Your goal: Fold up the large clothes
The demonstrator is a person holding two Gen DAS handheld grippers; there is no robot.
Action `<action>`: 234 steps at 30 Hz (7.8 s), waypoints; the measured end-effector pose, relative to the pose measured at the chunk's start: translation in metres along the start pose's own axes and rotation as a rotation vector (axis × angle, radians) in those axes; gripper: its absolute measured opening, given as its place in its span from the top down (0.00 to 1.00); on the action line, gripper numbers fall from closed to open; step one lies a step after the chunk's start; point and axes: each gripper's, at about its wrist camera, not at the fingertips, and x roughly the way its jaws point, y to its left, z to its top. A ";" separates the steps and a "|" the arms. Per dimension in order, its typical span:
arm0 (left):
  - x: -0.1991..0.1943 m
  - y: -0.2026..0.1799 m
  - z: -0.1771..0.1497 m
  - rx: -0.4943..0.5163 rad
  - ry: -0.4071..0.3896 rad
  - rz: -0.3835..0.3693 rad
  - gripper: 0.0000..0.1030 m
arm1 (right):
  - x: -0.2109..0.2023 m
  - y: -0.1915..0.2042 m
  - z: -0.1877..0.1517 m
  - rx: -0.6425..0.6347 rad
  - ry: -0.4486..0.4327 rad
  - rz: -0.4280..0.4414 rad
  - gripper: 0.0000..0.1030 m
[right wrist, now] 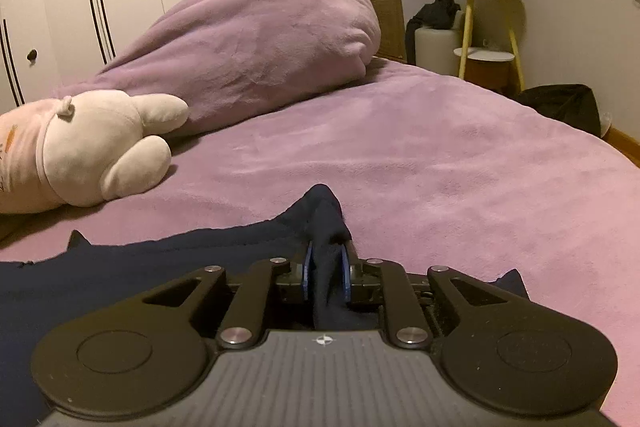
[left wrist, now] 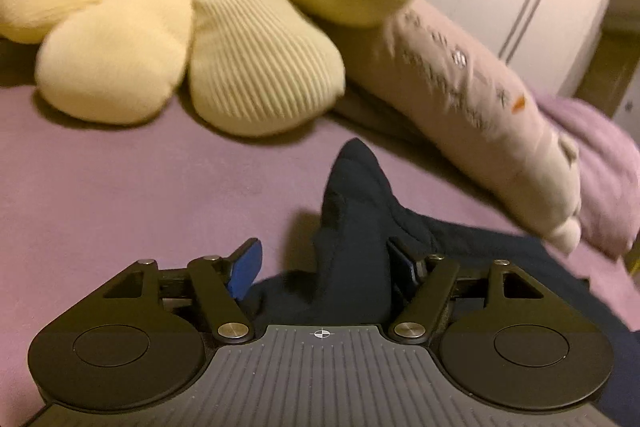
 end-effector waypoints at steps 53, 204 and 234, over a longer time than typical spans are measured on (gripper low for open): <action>-0.009 -0.027 -0.033 0.089 -0.046 -0.166 0.07 | -0.031 -0.052 -0.017 0.106 0.010 0.270 0.93; -0.343 0.065 -0.053 -0.150 0.379 -0.351 0.64 | -0.377 0.000 -0.181 -0.228 0.227 0.419 0.94; -0.371 -0.204 -0.148 0.274 0.416 -0.748 0.12 | -0.407 -0.230 -0.131 0.408 0.178 0.403 0.93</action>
